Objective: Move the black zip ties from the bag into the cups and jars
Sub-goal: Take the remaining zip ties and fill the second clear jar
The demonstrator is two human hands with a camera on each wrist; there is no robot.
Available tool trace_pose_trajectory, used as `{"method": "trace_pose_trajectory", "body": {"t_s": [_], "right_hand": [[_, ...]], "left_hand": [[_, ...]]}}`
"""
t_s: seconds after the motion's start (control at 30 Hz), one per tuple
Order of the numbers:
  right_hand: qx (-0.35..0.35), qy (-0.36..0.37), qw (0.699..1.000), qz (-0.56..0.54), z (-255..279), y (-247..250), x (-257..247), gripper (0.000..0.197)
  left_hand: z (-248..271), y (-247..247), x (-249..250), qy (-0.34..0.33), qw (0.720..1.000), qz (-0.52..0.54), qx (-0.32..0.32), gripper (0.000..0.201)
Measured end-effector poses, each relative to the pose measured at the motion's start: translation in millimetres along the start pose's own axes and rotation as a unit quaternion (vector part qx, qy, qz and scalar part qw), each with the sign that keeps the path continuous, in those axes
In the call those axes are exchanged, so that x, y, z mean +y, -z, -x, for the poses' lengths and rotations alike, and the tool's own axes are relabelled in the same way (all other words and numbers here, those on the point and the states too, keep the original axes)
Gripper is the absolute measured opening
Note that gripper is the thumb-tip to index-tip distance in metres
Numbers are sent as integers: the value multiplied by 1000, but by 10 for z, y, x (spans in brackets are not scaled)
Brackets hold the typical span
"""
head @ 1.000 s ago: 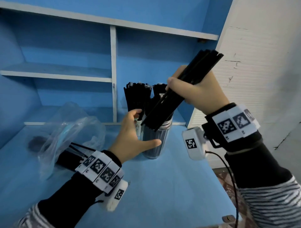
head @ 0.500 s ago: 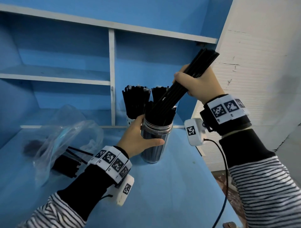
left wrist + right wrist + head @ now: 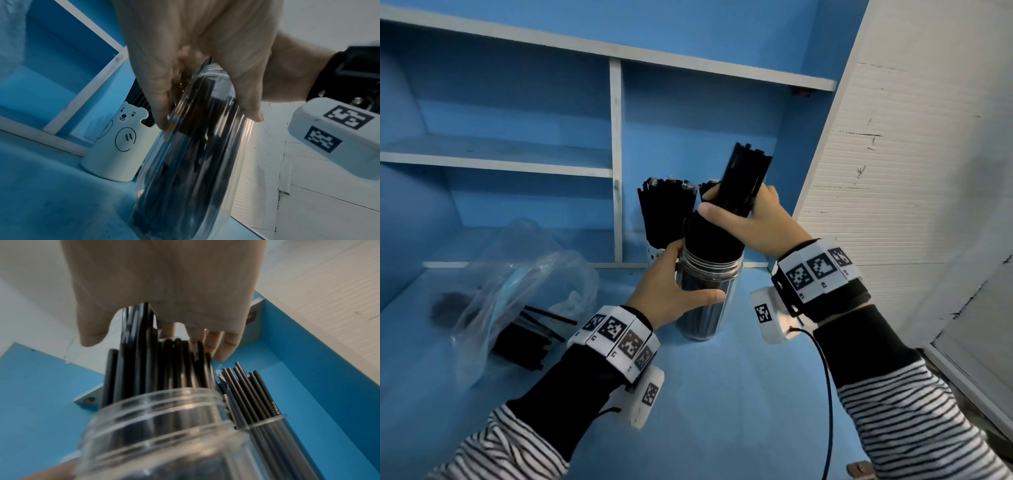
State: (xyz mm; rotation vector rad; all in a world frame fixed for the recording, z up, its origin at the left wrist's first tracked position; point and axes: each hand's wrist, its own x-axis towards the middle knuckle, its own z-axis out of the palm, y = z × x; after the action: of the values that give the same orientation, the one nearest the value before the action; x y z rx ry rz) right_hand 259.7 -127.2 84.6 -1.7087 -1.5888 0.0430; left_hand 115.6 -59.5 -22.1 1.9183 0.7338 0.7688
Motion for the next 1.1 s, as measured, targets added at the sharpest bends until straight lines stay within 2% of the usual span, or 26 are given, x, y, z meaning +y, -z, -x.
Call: {"method": "trace_pose_trajectory", "body": {"t_s": [0.07, 0.1, 0.2, 0.27, 0.37, 0.5, 0.57, 0.67, 0.73, 0.8, 0.87, 0.93, 1.03, 1.1], "right_hand": [[-43, -5, 998, -46, 42, 16, -3, 35], [-42, -2, 995, -85, 61, 30, -25, 38], [47, 6, 981, -189, 82, 80, -102, 73], [105, 56, 975, -189, 79, 107, -153, 83], [122, 117, 972, -161, 71, 88, -208, 64], [84, 106, 991, -24, 66, -50, -126, 25], [79, 99, 992, -2, 101, -126, -79, 14], [126, 112, 986, -13, 118, -169, -87, 17], [153, 128, 980, -29, 82, -147, -129, 38], [115, 138, 983, -39, 21, -123, -173, 56], [49, 144, 988, -12, -38, -144, -192, 60], [18, 139, 990, 16, -61, -161, -178, 51], [60, 122, 990, 23, 0, -200, -149, 19], [82, 125, 988, 38, 44, -232, -108, 8]], "left_hand": [[-5, -2, 0, 1, 1000, -6, -1, 97], [-5, -1, 2, 1, 1000, -8, -1, 98], [2, 5, 6, -4, 1000, -14, 3, 97], [11, 11, 9, -5, 1000, -18, 3, 96], [23, 17, 23, -4, 1000, -16, -1, 96], [25, 12, 40, -11, 1000, -16, 0, 92], [24, 11, 44, -13, 1000, -16, 2, 91], [18, 8, 31, -14, 1000, -18, 3, 90], [12, 7, 20, -14, 1000, -13, 2, 90], [6, 8, 14, -8, 1000, -7, 0, 91], [2, 12, 10, 0, 1000, -2, -4, 94], [-3, 10, 2, 1, 1000, 1, -6, 97], [-8, 8, -2, 0, 1000, -10, -2, 96], [-14, 5, -7, -4, 1000, -12, -3, 96]]}}
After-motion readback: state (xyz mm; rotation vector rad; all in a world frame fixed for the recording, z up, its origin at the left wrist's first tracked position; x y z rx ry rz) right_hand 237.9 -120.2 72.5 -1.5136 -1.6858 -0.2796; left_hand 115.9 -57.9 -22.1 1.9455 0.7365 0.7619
